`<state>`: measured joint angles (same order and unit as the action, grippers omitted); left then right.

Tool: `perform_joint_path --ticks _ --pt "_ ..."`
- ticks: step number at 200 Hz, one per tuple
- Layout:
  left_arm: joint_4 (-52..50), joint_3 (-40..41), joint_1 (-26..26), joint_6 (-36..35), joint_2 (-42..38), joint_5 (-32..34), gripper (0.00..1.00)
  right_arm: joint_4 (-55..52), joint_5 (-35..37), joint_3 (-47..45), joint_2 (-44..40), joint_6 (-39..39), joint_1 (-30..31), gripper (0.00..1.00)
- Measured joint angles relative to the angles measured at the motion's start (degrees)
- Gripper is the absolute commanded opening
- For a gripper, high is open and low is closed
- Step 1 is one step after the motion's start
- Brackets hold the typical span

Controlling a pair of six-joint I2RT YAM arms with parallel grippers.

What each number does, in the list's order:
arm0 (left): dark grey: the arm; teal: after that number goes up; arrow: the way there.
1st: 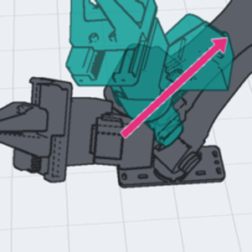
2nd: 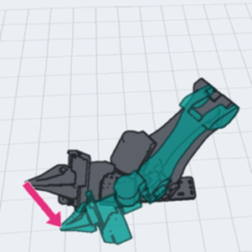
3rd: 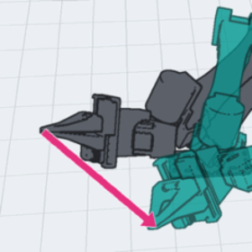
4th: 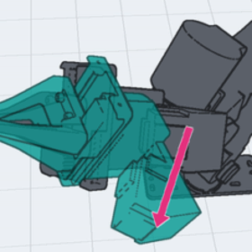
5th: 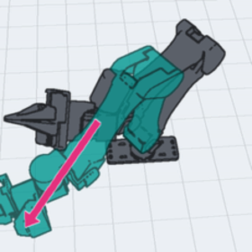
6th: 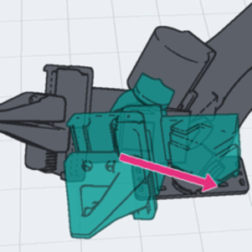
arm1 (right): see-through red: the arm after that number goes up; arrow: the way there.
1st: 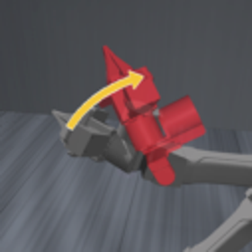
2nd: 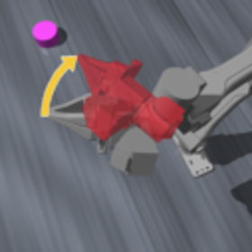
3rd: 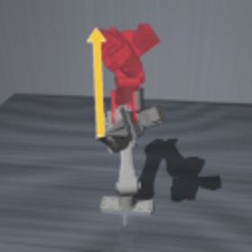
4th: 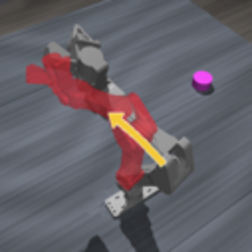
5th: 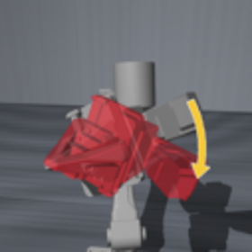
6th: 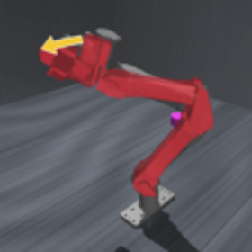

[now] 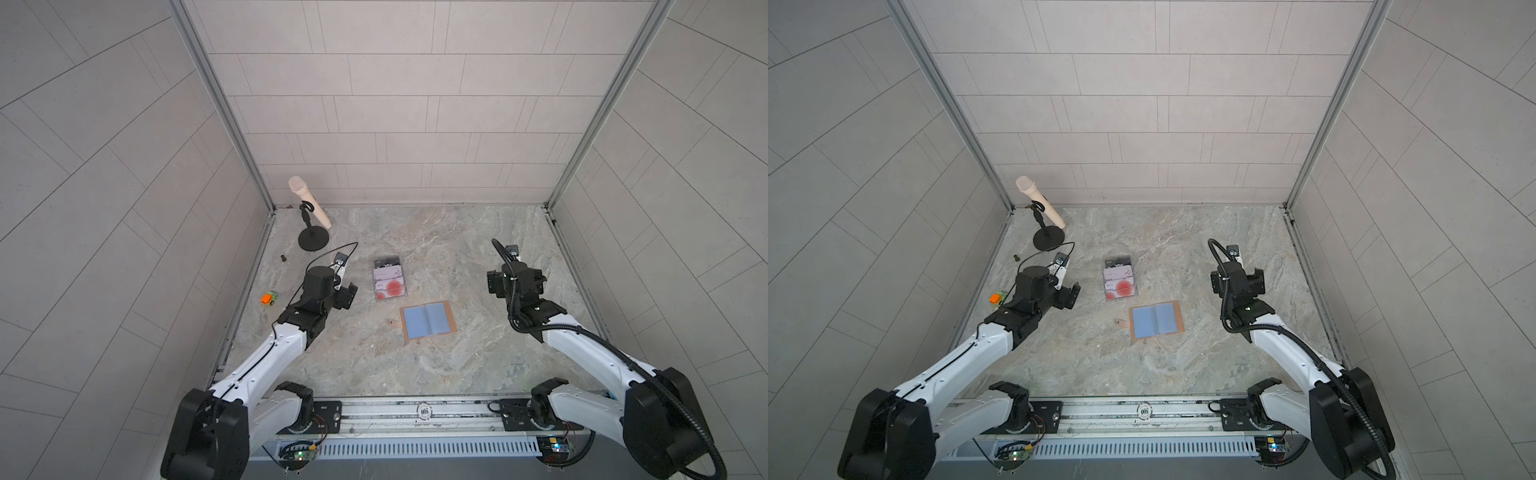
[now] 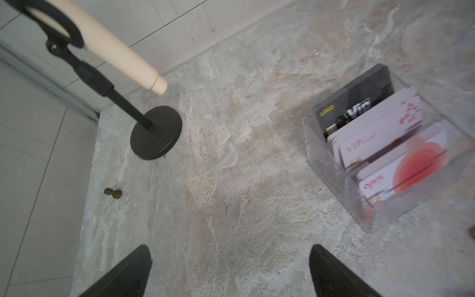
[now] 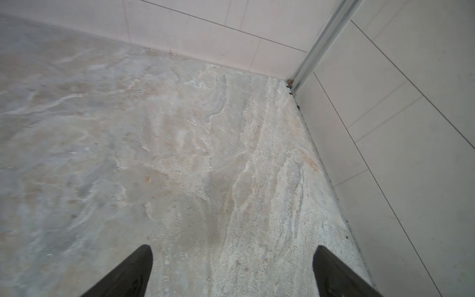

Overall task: Take the credit cards out of the card holder
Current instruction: Reset both arms

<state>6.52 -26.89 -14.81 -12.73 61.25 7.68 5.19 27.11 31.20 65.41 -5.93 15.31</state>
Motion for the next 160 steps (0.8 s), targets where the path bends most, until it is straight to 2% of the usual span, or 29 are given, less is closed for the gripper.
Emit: perform_joint_path --ticks 32,92,117,134,160 --pt "15.19 7.93 5.01 3.76 4.68 0.07 1.0 11.13 0.0 -4.28 5.2 1.49 -3.91 1.0" --pt "34.05 8.37 7.02 6.1 12.02 -0.76 1.0 28.76 -4.46 -8.7 13.57 2.89 -6.75 1.0" --pt "41.53 8.13 7.41 6.82 18.14 -1.95 1.0 38.23 -6.23 -10.14 19.65 3.08 -7.69 1.0" --pt "45.07 8.17 7.87 7.45 22.56 -1.97 1.0 37.64 -7.85 -9.62 22.18 3.15 -8.26 0.99" --pt "45.86 7.72 9.14 8.59 23.41 -2.32 1.0 36.15 -12.02 -6.54 22.43 2.89 -10.56 1.0"
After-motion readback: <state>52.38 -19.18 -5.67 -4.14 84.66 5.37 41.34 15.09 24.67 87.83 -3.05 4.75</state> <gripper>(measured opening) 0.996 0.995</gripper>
